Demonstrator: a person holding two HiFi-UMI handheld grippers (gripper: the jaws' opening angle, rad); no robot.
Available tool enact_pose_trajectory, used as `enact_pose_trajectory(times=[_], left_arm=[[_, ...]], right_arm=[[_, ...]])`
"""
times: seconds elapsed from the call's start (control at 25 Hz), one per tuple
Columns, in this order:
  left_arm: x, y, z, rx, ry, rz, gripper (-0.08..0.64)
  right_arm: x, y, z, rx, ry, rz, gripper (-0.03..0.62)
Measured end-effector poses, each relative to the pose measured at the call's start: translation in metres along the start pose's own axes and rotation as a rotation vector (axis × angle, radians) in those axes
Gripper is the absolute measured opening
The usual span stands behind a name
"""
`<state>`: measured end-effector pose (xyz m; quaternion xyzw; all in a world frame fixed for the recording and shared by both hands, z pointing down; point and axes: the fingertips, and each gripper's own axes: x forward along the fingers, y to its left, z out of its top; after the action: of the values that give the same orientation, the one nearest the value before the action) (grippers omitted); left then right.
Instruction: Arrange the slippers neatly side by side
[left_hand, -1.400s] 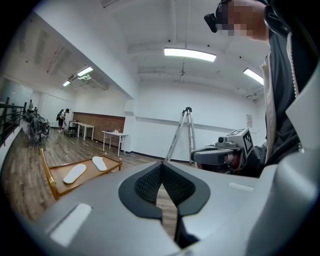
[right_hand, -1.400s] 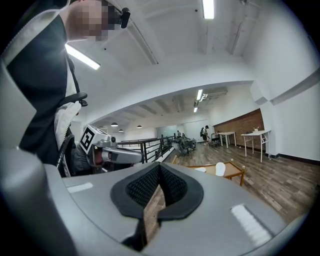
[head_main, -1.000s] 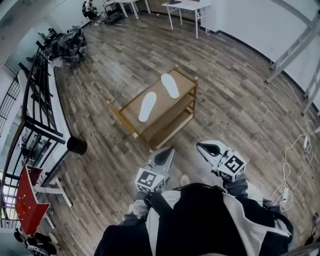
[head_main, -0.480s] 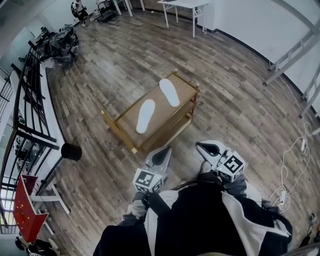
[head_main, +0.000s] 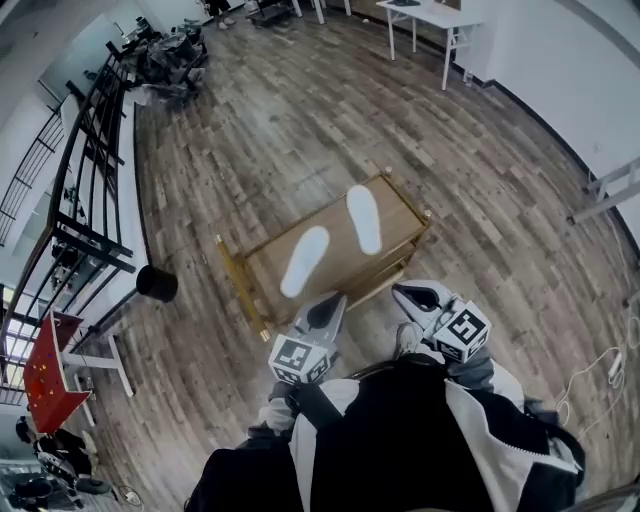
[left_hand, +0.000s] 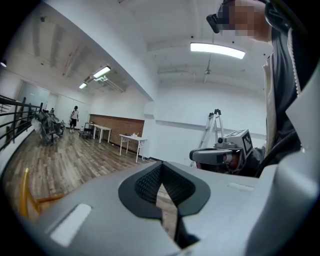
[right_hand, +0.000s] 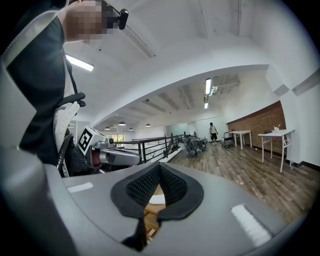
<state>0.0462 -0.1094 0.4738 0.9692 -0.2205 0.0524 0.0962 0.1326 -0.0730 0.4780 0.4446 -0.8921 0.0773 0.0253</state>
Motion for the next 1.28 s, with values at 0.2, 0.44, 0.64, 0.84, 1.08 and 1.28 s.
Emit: enact_pose_trajectory(times=[0.2,0.44,0.64,0.84,1.08,1.28], left_arm=[[0.048,0.016,0.013,0.033,-0.010,0.103,0.014],[0.069,0.044,0.015,0.016,-0.011,0.250,0.014],[0.062,0.070,0.015,-0.020,-0.024,0.342,0.014],[0.055,0.103,0.024,-0.031,-0.040,0.386,0.014],[0.044,0.145,0.042,-0.008,-0.058,0.366,0.014],[0.035,0.181,0.051,0.006,-0.067,0.372,0.014]], right_arm=[[0.014,-0.055,0.011,-0.021,0.017,0.126,0.005],[0.037,-0.108,0.013,-0.016,0.019,0.199,0.005],[0.070,-0.121,0.020,-0.029,0.026,0.266,0.005],[0.111,-0.121,0.030,-0.041,0.036,0.318,0.005],[0.157,-0.121,0.044,-0.062,0.029,0.313,0.005],[0.187,-0.121,0.055,-0.070,0.014,0.281,0.005]])
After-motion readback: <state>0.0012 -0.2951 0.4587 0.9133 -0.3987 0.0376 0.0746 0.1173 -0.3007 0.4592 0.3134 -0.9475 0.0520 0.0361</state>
